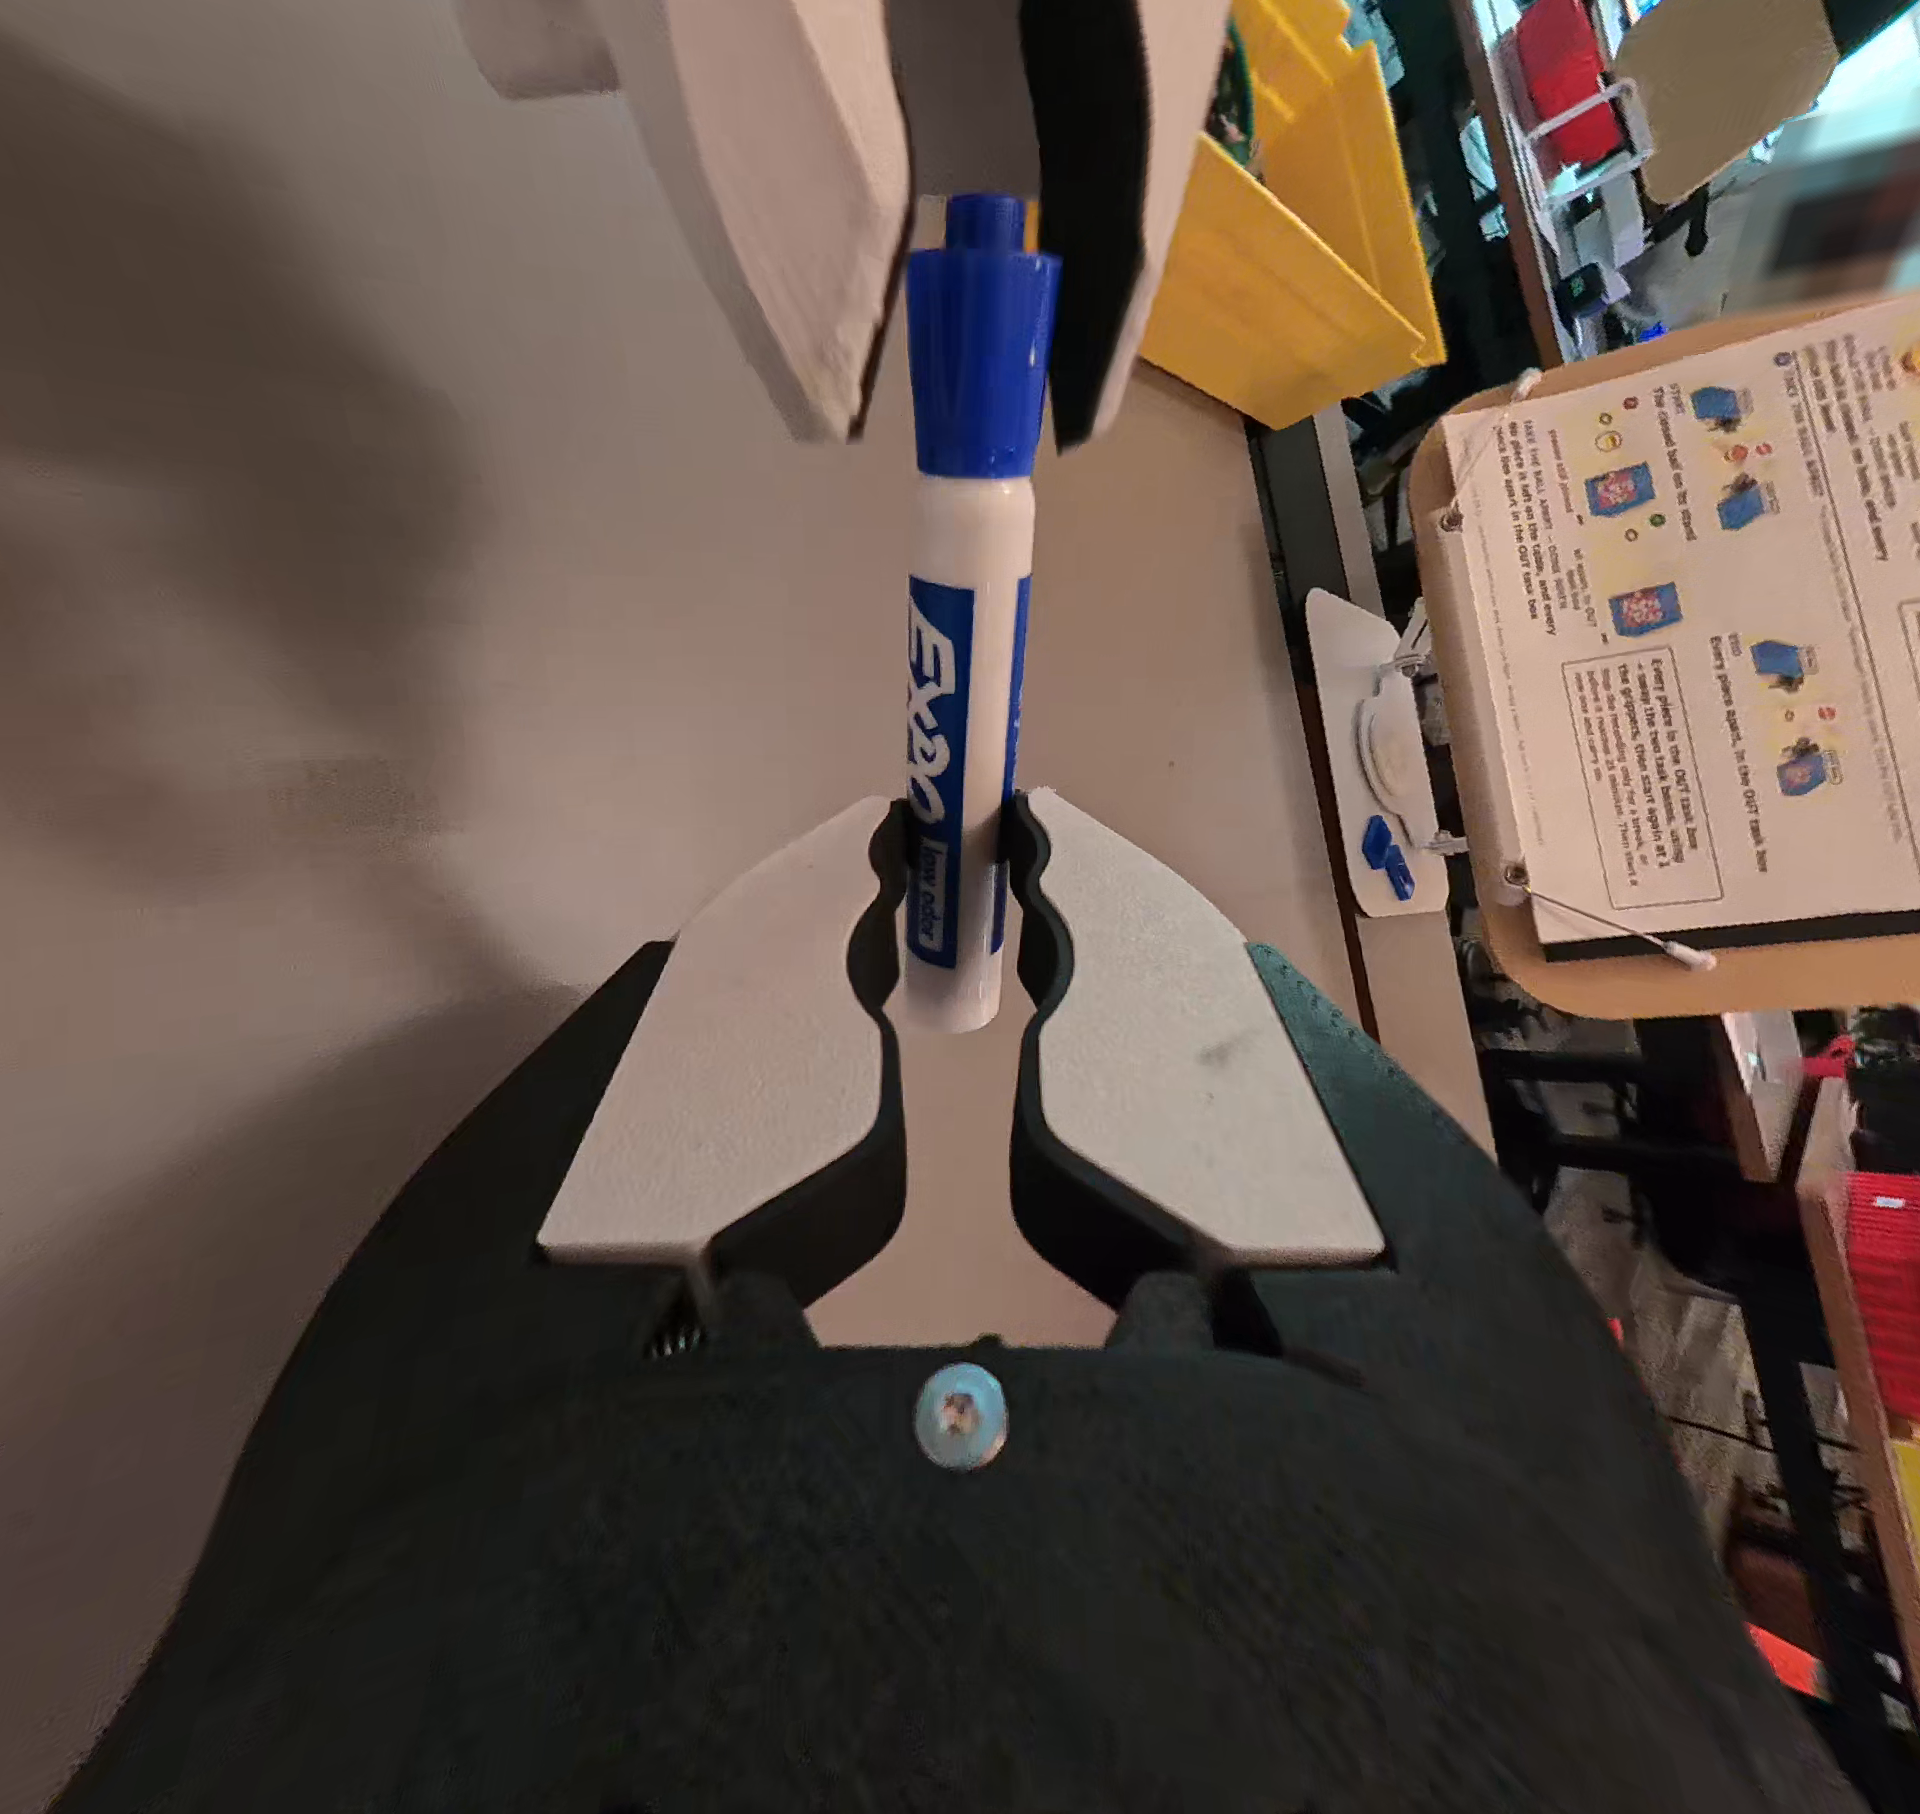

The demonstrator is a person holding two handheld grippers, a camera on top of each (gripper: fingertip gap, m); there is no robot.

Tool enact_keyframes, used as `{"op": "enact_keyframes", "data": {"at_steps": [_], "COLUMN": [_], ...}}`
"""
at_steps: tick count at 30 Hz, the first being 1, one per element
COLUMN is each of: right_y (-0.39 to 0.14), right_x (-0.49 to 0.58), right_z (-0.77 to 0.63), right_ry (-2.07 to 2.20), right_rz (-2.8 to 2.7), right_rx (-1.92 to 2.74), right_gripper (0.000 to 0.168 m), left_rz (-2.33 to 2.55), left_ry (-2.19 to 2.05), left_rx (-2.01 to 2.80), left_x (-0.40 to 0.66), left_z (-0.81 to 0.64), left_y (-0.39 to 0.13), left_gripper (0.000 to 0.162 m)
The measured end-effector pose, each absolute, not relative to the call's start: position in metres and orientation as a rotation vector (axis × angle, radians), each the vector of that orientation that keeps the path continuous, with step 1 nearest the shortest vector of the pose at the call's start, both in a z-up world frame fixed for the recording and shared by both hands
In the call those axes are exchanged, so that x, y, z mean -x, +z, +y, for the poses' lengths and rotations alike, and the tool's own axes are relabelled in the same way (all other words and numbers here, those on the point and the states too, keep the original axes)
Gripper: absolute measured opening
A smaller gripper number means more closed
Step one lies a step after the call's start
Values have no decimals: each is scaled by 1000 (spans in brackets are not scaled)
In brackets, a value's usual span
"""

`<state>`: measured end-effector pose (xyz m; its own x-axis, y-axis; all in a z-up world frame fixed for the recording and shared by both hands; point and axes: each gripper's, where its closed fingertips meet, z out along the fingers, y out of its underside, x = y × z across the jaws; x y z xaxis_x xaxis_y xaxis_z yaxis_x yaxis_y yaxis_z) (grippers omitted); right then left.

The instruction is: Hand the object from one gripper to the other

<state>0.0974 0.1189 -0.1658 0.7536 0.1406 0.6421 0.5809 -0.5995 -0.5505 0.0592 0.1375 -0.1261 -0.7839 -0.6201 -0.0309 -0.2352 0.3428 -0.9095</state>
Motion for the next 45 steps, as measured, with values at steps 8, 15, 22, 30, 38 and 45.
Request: {"op": "enact_keyframes", "data": {"at_steps": [8,15,22,30,38,45], "right_y": [-167,-148,-72,-50,-58,-85], "right_x": [-92,-98,-112,-74,-73,-104], "right_z": [124,124,109,119,125,125], "right_ry": [-695,-557,-15,250,177,-320], "right_rz": [-555,-384,60,12,-17,-24], "right_rx": [2146,1995,1419,1158,1274,1603], "right_gripper": [19,24,58,51,19,19], "left_rz": [2272,2154,1654,1503,1555,1616], "left_ry": [-1375,-1550,-2246,-2537,-2505,-1729], "left_rx": [772,765,706,545,627,677], "left_x": [-67,-74,-71,-63,-73,-91], "left_z": [130,136,158,133,125,146], "left_y": [-144,-129,-68,-65,-83,-81], "left_gripper": [20,19,19,19,29,50]}}
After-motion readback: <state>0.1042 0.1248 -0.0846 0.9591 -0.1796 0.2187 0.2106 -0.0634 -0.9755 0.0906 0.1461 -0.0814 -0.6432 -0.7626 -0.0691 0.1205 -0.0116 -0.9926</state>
